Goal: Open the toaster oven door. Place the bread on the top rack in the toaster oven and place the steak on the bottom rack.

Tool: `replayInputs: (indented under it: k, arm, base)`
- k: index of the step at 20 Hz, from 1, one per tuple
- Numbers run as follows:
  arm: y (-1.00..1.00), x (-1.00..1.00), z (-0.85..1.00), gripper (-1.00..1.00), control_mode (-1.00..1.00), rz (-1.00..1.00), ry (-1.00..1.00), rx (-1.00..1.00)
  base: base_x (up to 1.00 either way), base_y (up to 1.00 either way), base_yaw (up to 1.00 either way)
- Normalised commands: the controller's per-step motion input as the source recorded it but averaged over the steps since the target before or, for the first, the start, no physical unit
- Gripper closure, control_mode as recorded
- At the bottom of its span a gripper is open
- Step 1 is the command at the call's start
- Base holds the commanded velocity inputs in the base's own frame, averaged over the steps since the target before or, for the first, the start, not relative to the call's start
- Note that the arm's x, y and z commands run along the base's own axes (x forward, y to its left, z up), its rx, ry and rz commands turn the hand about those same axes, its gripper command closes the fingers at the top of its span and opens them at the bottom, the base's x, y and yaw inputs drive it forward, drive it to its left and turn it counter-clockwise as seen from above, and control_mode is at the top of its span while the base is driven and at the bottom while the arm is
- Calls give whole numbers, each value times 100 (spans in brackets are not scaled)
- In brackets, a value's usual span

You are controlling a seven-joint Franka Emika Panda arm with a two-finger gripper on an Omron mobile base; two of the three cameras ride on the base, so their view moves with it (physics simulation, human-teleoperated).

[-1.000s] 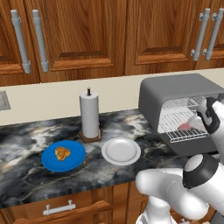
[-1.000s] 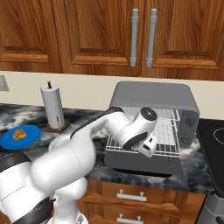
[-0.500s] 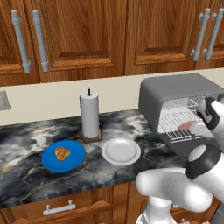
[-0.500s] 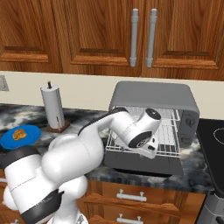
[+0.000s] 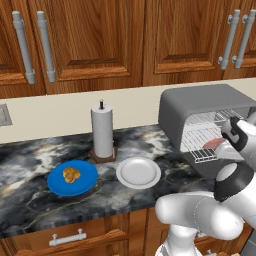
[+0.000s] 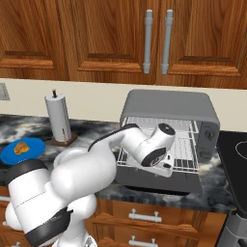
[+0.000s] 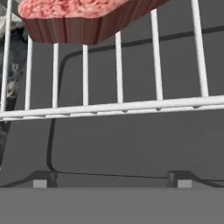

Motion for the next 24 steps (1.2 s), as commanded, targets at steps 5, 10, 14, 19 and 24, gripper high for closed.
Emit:
replayInputs:
  k: [5, 10, 14, 19, 24]
  arm:
    - [7, 4, -26, -100, -100, 1, -1, -7]
    - [6, 18, -19, -100, -100, 0, -3, -6]
    - [4, 29, -14, -100, -100, 0, 0, -6]
    - [1, 32, -15, -100, -100, 0, 0, -3]
    - [0, 30, -10, -100, -100, -2, -1, 0]
  base:
    - [0, 0, 0]
    - [0, 0, 0]
    - [0, 0, 0]
    - [0, 0, 0]
    - [0, 0, 0]
